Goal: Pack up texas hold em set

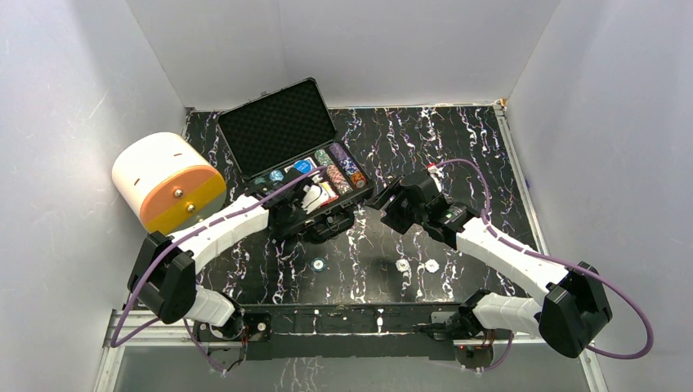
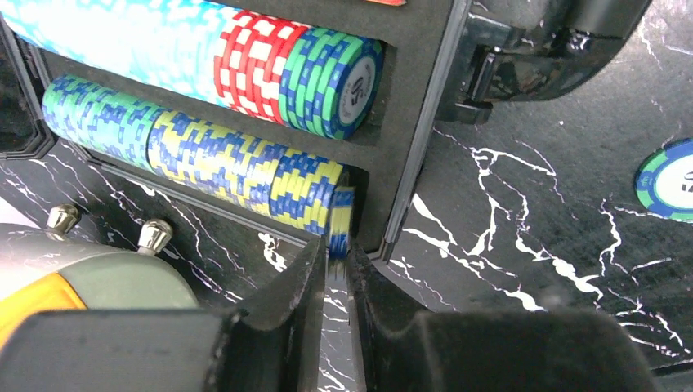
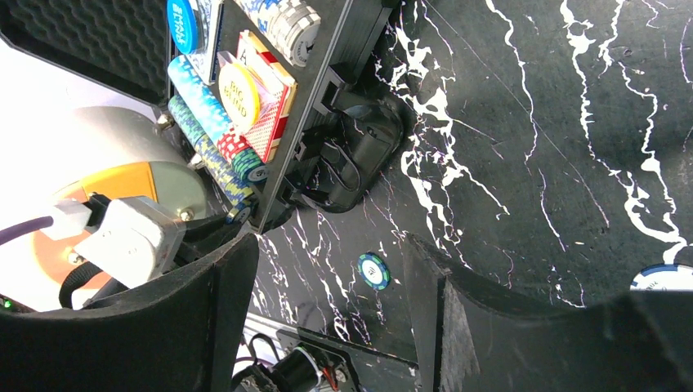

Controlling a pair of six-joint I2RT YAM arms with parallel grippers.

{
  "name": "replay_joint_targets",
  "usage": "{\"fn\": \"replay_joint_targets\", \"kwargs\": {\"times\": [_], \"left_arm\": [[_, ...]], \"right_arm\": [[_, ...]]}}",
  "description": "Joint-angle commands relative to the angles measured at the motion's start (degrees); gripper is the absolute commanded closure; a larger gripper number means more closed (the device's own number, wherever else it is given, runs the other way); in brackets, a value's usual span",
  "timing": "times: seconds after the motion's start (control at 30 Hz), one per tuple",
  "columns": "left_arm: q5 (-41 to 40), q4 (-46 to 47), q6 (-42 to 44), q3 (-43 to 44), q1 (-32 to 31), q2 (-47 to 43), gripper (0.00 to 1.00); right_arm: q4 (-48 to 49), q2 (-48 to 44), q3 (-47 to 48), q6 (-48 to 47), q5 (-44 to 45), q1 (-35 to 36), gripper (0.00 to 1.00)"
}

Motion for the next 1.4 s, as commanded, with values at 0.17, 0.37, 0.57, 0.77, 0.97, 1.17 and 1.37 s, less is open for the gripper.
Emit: {"fn": "replay_joint_targets", "kwargs": {"times": [0.17,0.37,0.57,0.77,0.97,1.17,1.37], "left_arm": [[-3.5,0.8,-1.4,0.9,0.2,-0.9,0.65],[0.0,0.4,-1.6,1.7,0.2,-4.4,0.63],[6.7,2.4,-5.0,4.4,0.3,-11.9,0.55],[2.1,12.4,-17.3,7.6,0.3,-20.3,0.32],[3.7,17.9,-25.7,11.1,0.3,-25.1,0.09],[6.9,11.6,-28.8,19.3,0.3,-24.1,0.02],[-3.9,8.5,-31.7,23.4,0.3,-23.8,0.02]], "right_arm": [[1.9,-0.6,0.4,0.0,-0.2,-0.3,0.28],[1.9,-0.4,0.4,-0.4,-0.1,-0.3,0.28],[2.1,1.4,1.5,-5.2,-2.1,-0.3,0.27],[1.5,8.5,5.5,-15.7,-5.5,0.8,0.27],[-7.3,20.3,16.4,-24.5,3.4,12.1,0.22],[-11.8,32.4,26.2,-34.4,4.6,20.4,0.21],[-15.1,41.1,32.8,-38.6,5.0,25.3,0.23]]}}
